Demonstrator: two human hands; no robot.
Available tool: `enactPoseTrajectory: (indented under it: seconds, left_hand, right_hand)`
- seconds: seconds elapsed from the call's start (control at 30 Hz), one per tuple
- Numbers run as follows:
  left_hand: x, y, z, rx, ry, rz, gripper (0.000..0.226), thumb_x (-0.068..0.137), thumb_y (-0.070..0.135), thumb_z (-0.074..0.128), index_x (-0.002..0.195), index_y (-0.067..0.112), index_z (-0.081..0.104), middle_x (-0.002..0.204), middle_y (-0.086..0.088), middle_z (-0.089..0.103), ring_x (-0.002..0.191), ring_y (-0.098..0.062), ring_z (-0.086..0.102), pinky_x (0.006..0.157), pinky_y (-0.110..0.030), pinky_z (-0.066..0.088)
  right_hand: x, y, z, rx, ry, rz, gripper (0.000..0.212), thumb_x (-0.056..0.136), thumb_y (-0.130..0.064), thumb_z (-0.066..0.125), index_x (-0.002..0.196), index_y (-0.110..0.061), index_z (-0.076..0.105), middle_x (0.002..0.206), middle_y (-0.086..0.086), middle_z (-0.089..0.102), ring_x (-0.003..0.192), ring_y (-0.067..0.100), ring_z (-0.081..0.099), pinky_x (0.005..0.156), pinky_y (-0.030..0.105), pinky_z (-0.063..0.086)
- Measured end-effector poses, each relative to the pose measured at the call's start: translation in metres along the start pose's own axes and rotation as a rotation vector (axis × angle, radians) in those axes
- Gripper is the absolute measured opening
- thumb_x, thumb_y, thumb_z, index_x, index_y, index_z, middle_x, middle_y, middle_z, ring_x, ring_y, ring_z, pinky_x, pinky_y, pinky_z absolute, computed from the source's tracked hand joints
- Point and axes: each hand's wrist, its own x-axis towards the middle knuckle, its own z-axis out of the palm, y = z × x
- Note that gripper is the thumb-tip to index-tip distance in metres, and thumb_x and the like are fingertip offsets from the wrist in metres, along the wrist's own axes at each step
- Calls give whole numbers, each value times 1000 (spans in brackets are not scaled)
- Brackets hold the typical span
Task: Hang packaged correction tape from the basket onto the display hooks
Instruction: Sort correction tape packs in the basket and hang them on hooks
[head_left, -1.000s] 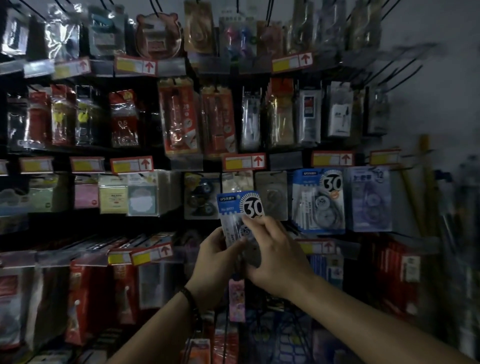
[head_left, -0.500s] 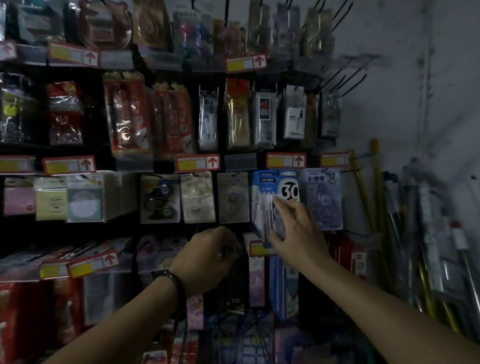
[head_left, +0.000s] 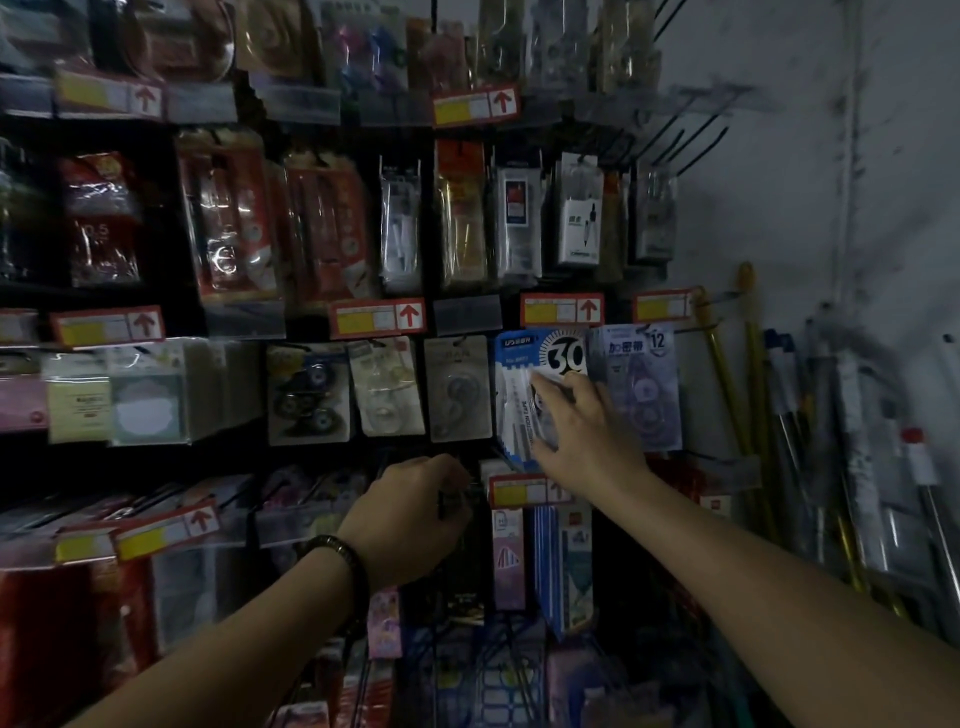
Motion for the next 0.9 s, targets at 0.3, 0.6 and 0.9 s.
enactPoseTrajectory:
  seconds: [0.3,0.6,0.9]
  left_hand:
    - [-4,-4,3,21,9,11,26,98,42,64,123,34,66,121,12,67,103,-12,65,81,-29,55]
    - [-8,-4,4,34,-3,11,21,100,39,64,119,32,67,115,12,66,94,-7,61,66,-12,45]
    - [-38,-13,-3,-5,3,0,19,95,42,69,112,34,70,111,16,70,97,-7,68,74,-18,49]
  right_hand:
    - [-1,-2,6,88,63,83,83,91,-47,62,162,-34,21,146,3,31,128,29,48,87,48,59]
    - [15,-6,15,56,-52,94,83,93,-27,70,161,-34,21,154,7,26,138,31,38,95,47,57]
    - [-1,-17,9,74,-142,143,57,97,-33,60,151,-19,44,146,13,43,130,32,50,96,46,55]
